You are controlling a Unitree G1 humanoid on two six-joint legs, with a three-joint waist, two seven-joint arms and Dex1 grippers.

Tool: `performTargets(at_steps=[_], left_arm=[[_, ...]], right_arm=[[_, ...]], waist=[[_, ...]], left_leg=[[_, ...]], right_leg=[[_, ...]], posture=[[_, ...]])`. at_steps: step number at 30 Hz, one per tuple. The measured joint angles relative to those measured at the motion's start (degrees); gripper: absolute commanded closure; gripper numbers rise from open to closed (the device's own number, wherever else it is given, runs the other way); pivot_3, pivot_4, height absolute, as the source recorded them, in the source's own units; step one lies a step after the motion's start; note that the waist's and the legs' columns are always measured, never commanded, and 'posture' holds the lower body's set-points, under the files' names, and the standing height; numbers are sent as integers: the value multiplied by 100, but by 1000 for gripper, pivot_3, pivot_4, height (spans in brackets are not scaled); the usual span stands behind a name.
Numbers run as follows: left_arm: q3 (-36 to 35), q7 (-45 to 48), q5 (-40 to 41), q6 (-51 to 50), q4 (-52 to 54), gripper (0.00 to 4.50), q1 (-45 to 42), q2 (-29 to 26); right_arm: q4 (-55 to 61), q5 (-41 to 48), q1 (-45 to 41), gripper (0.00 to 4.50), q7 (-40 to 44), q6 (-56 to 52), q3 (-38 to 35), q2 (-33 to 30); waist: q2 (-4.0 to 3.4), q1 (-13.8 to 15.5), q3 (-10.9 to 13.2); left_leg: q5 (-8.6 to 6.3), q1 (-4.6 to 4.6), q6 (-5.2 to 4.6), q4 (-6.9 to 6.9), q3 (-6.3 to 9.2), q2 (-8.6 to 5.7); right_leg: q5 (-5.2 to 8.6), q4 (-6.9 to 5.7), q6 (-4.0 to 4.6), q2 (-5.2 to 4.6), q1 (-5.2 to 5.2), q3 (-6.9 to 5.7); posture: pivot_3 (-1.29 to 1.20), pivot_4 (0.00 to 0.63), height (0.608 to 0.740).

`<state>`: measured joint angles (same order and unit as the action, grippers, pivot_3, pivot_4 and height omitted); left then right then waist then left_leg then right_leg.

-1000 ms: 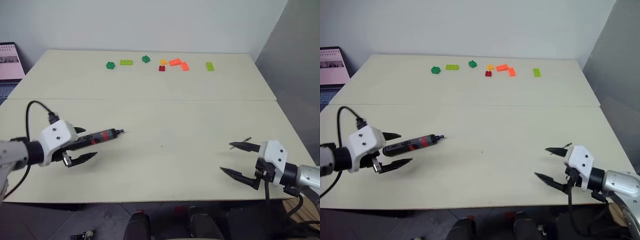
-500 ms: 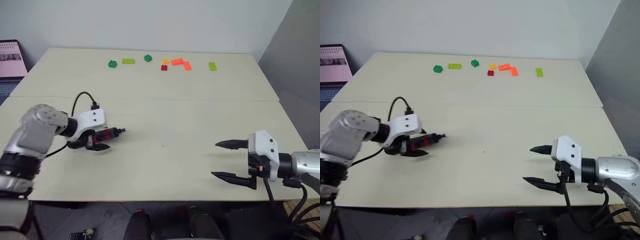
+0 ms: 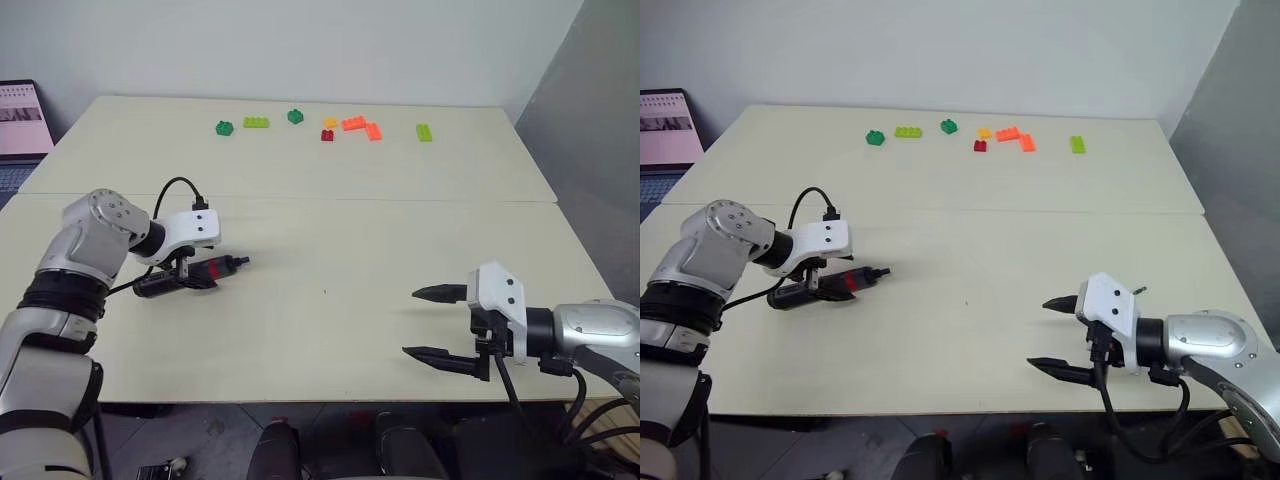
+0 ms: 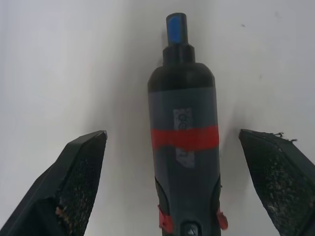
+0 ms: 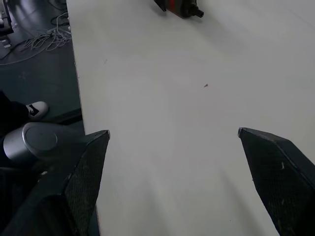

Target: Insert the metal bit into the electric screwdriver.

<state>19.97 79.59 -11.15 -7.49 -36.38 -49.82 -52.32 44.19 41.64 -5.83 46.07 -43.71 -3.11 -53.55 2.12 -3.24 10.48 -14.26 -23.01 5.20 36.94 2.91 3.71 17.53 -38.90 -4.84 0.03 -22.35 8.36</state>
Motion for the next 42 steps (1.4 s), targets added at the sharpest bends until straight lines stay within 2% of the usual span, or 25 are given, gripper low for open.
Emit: performTargets(at_steps=[10, 22, 24, 30, 35, 42], left_arm=[[0, -26, -117, -190, -337, 13, -229, 316], [9, -129, -483, 284, -932, 13, -560, 617], [16, -124, -514, 361, -956, 387, -574, 627], [50, 93, -574, 439, -999, 1817, -588, 696], [51, 149, -590, 434, -980, 2821, -579, 739], [51, 169, -607, 434, -965, 2836, -578, 741]], right_arm=[[12, 174, -108, 122, -177, -194, -1, 198], [69, 256, -105, 122, -270, -315, -8, 229], [69, 257, -105, 0, -270, -317, -9, 229], [70, 370, -114, 0, -273, -337, -25, 226], [72, 475, -165, 0, -272, -327, -80, 232], [59, 501, -254, 0, -227, -4, -257, 428]], waist=[[0, 1, 0], [0, 3, 0], [0, 3, 0], [0, 2, 0], [0, 10, 0], [1, 13, -1]], left_leg=[[0, -1, 0, 0, 6, 0], [0, 0, 0, 1, 9, 0], [0, 0, 0, 1, 8, -1], [1, 2, -1, 1, 10, -1], [1, 3, -1, 3, 12, -1], [1, 3, -1, 3, 14, -1]], right_leg=[[-6, -1, 10, 0, 1, -5], [-7, -3, 11, 1, 2, -7], [-7, -3, 11, 0, 3, -7], [-7, -8, 11, 0, 6, -8], [-8, -9, 10, 0, 9, -11], [-8, -9, 10, 0, 9, -13]], posture=[[0, 150, 740], [0, 150, 740], [0, 150, 740], [0, 150, 740], [0, 150, 740], [0, 150, 740]])
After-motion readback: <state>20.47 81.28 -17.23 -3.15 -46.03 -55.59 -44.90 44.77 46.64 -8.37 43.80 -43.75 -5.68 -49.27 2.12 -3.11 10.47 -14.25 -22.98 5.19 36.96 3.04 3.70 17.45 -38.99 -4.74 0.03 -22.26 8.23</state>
